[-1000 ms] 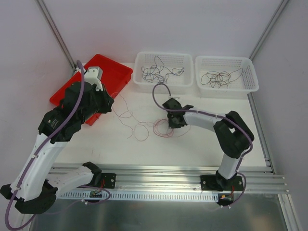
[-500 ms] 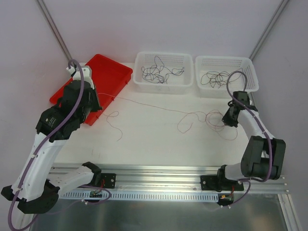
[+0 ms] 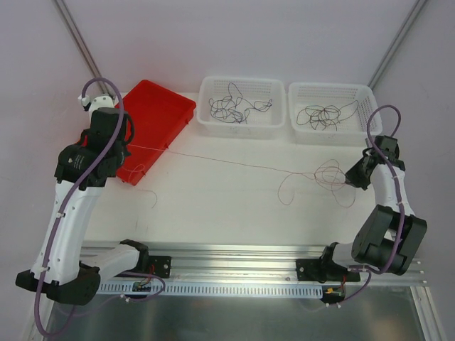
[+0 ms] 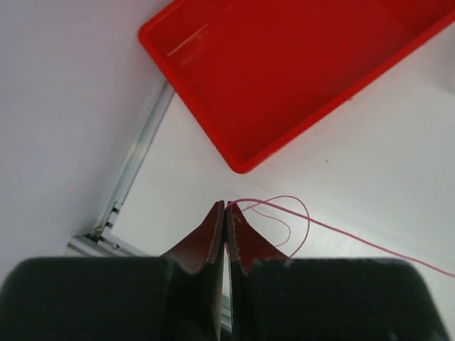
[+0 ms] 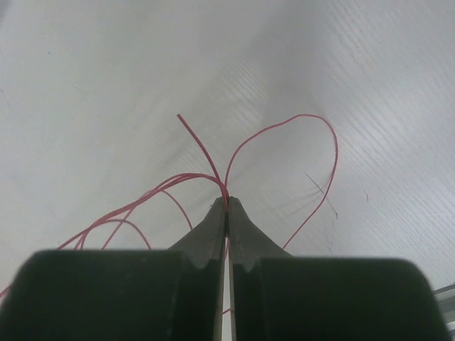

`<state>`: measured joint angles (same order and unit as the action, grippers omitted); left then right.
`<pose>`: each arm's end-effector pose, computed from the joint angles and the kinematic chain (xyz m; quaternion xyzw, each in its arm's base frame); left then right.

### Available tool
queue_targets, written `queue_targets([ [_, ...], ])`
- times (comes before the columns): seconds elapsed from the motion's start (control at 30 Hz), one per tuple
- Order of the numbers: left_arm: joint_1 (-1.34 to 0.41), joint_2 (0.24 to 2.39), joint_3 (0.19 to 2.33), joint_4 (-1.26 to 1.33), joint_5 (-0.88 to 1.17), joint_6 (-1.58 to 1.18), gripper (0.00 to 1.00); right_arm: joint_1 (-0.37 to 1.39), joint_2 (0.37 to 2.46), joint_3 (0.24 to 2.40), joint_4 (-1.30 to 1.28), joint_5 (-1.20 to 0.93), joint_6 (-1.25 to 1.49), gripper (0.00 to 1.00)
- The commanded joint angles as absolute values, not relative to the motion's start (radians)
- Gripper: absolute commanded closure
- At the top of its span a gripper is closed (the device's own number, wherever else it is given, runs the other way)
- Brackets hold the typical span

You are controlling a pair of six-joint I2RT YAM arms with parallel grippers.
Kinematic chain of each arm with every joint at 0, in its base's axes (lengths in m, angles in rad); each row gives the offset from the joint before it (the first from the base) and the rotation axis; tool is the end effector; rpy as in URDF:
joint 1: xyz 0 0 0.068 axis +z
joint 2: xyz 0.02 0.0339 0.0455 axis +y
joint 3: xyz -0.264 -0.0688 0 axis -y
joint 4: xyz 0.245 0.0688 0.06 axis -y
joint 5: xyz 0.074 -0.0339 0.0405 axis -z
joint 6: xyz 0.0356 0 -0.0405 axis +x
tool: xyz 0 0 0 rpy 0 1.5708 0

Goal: Untangle the cables

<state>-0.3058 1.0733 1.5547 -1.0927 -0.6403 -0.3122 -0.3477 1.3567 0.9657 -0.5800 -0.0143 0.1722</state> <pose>0.1660 -0.0301 0.4533 -0.1479 0.8416 0.1327 0.5023 0.2589 -0.0933 0.2431 0.2435 0.9238 -0.0191 0.2949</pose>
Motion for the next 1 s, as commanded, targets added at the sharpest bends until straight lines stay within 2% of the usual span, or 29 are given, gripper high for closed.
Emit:
queue_targets([
  [0.0, -0.267, 1.101, 1.623, -1.169, -0.767, -0.278, 1.00, -0.393, 1.319, 1.006, -0.601, -0.055, 0.187, 0.99],
  [0.17, -0.241, 1.134, 1.643, -1.190, -0.813, -0.270, 1.00, -0.405, 1.313, 0.991, -0.588, -0.092, 0.189, 0.99],
  [0.27, -0.244, 1.141, 1.618, -1.169, -0.657, -0.273, 1.00, -0.387, 1.295, 0.962, -0.563, -0.132, 0.173, 0.99],
  [0.3, -0.242, 1.137, 1.580, -1.154, -0.520, -0.270, 1.00, -0.355, 1.296, 0.960, -0.569, -0.130, 0.160, 0.99],
  [0.43, -0.242, 1.083, 1.398, -0.981, -0.251, -0.287, 1.00, -0.273, 1.302, 0.943, -0.571, -0.109, 0.152, 0.99],
  [0.6, -0.247, 1.058, 1.171, -0.839, -0.080, -0.333, 0.95, -0.147, 1.298, 0.907, -0.566, -0.115, 0.143, 0.99],
  [0.7, -0.255, 1.071, 1.082, -0.772, -0.008, -0.350, 0.85, -0.060, 1.301, 0.897, -0.572, -0.101, 0.137, 0.99],
  [0.8, -0.305, 1.100, 1.034, -0.721, 0.021, -0.350, 0.69, 0.016, 1.301, 0.882, -0.572, -0.078, 0.138, 0.99],
  [0.97, -0.471, 1.169, 1.054, -0.637, 0.052, -0.279, 0.27, 0.101, 1.304, 0.868, -0.577, -0.066, 0.133, 0.99],
])
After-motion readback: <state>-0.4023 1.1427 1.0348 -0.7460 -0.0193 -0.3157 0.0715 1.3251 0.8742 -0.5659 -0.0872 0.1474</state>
